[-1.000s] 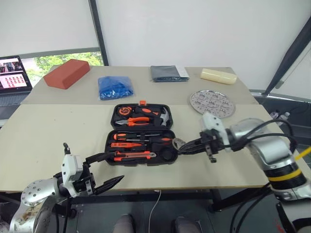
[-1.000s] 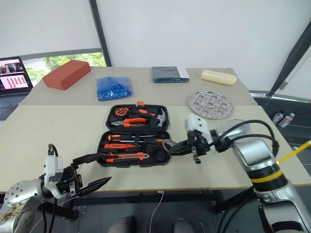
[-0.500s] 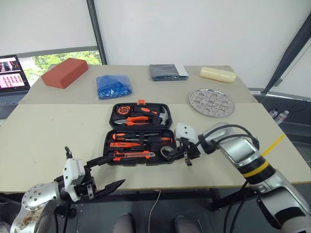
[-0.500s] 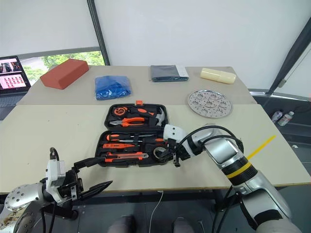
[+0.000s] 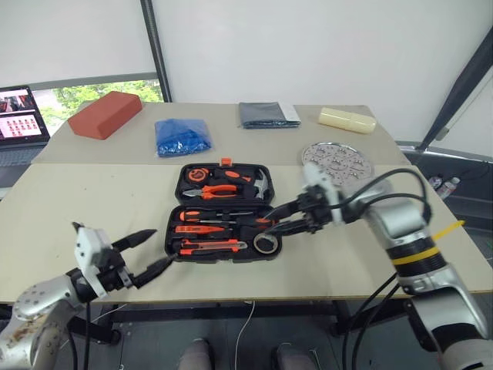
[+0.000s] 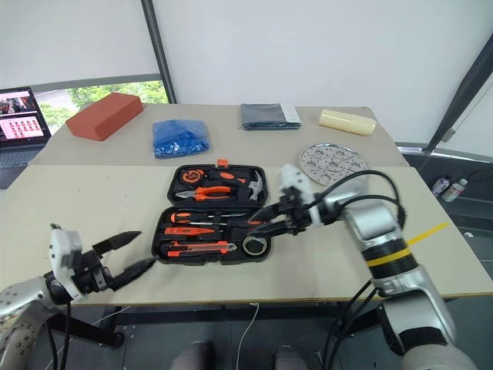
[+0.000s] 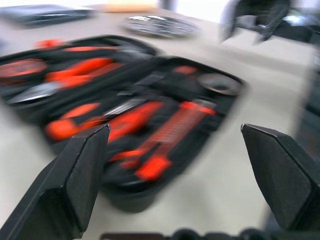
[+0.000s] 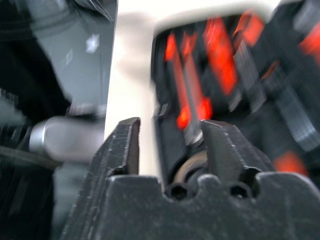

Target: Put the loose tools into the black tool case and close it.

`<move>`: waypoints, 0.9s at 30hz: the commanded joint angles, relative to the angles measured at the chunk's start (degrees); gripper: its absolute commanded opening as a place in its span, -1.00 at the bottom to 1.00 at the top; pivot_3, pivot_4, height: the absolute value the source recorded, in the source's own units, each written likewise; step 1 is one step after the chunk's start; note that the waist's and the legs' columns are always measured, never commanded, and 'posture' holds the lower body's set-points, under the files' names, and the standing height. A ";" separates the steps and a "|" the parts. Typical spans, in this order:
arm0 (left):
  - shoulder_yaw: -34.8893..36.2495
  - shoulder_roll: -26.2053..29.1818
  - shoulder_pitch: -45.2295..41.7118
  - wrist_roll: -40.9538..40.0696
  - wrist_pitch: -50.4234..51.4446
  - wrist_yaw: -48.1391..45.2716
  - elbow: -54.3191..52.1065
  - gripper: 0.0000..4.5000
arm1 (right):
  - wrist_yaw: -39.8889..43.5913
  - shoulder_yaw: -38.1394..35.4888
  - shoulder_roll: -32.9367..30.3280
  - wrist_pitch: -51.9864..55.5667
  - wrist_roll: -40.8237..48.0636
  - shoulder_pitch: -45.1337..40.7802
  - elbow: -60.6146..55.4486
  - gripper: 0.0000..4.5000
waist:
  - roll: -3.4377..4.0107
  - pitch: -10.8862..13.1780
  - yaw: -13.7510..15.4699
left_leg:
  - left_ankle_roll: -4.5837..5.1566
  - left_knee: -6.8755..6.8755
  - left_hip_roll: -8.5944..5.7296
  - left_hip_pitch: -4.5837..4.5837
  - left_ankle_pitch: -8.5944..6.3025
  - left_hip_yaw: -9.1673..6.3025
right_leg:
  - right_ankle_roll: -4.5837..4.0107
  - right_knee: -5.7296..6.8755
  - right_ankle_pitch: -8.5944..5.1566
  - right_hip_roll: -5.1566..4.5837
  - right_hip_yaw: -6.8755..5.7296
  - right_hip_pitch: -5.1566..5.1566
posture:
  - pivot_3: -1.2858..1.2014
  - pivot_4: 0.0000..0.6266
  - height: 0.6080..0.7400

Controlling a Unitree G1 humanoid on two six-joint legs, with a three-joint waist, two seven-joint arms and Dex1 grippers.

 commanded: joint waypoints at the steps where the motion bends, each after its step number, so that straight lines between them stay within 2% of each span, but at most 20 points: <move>1: 2.01 -0.62 -9.84 3.59 5.44 13.76 8.34 0.51 | -8.13 -2.12 1.07 -15.21 -7.45 -0.84 16.07 -0.51 | -0.17 0.07 0.31 | -0.04 0.01 0.01 0.01 -0.02 -0.01 | 0.05 0.01 0.01 0.03 -0.03 -0.01 | 0.03 -0.52 1.00; 2: 1.72 -1.21 -12.38 4.43 6.38 16.25 10.34 0.28 | -12.13 -1.77 2.16 -19.88 -10.18 -1.56 20.17 -0.73 | -0.21 0.09 0.23 | -0.06 0.00 0.01 -0.01 0.00 -0.04 | 0.03 0.02 0.11 0.07 -0.03 -0.02 | 0.03 -0.52 1.00; 3: 0.97 -1.83 -14.74 5.71 6.60 18.23 12.21 0.18 | -16.21 -1.82 3.72 -23.82 -12.18 -2.52 24.41 -0.82 | -0.21 0.09 0.15 | -0.07 0.02 0.01 -0.04 0.06 -0.04 | 0.01 0.02 0.19 0.07 0.01 0.05 | 0.03 -0.52 1.00; 4: 0.01 -2.24 -16.39 7.06 6.70 19.53 13.58 -0.03 | -19.38 -1.87 5.00 -27.24 -13.83 -3.49 28.07 -0.98 | -0.21 0.09 -0.06 | 0.01 0.02 -0.01 -0.08 0.15 -0.04 | 0.06 0.03 0.24 0.07 0.04 0.09 | 0.03 -0.52 1.00; 6: -2.53 -2.75 -18.79 9.82 6.32 20.10 15.79 -0.35 | -22.62 -1.72 7.10 -32.47 -16.14 -5.23 34.00 -1.00 | -0.24 0.13 -0.73 | 0.11 0.01 -0.02 -0.13 0.24 -0.04 | 0.44 0.04 0.54 0.10 0.08 0.04 | 0.03 -0.52 1.00; 10: -8.20 -3.84 -25.52 14.46 4.37 18.39 23.25 -0.95 | -28.17 -1.13 11.84 -41.99 -20.26 -8.71 44.60 -1.00 | -0.24 0.14 -1.11 | 0.14 -0.18 0.01 -0.20 0.28 -0.09 | 0.18 0.05 0.71 0.28 0.16 -0.04 | 0.03 -0.52 1.00; 14: -13.21 -3.92 -30.77 17.65 2.82 13.17 30.34 -0.95 | -28.61 -1.41 15.37 -47.18 -21.87 -11.25 50.69 -1.00 | -0.24 0.14 -1.05 | 0.14 -0.27 0.08 -0.21 0.27 -0.14 | 0.17 0.04 0.71 0.39 0.16 -0.05 | 0.03 -0.52 1.00; 16: -14.64 -4.05 -32.23 18.34 2.55 10.64 32.89 -0.95 | -26.87 -1.87 16.36 -47.53 -21.74 -11.75 52.16 -1.00 | -0.23 0.14 -1.03 | 0.14 -0.28 0.09 -0.21 0.27 -0.14 | 0.17 0.03 0.71 0.39 0.15 -0.04 | 0.03 -0.52 1.00; 18: -16.64 -3.45 -32.60 17.39 3.89 4.16 32.88 -0.95 | -23.33 -1.94 16.79 -47.19 -21.24 -11.60 51.85 -1.00 | -0.23 0.15 -0.90 | 0.13 -0.25 0.08 -0.21 0.28 -0.14 | 0.17 0.04 0.71 0.37 0.16 -0.01 | 0.03 -0.52 1.00; 21: -18.68 -2.07 -32.62 17.39 2.93 -3.61 32.42 -0.95 | -15.89 -1.78 16.32 -45.77 -19.81 -9.60 48.66 -1.00 | -0.21 0.15 -0.96 | 0.13 -0.25 0.08 -0.21 0.27 -0.13 | 0.17 0.04 0.71 0.36 0.15 -0.01 | 0.03 -0.52 1.00; 24: -19.00 -1.42 -32.08 18.11 1.16 -6.50 32.18 -0.95 | -11.58 -1.87 15.09 -44.88 -18.61 -6.21 43.19 -1.00 | -0.21 0.15 -0.66 | 0.12 -0.28 0.08 -0.22 0.26 -0.13 | 0.17 0.04 0.68 0.35 0.12 -0.01 | 0.03 -0.52 1.00; 27: -17.97 -1.81 -30.96 18.23 0.33 -6.34 31.16 -0.95 | -14.08 -2.89 13.88 -41.53 -18.29 -2.41 35.73 -1.00 | -0.21 0.15 -0.76 | 0.11 -0.27 0.08 -0.26 0.25 -0.13 | 0.17 0.03 0.67 0.34 0.12 -0.03 | 0.03 -0.52 1.00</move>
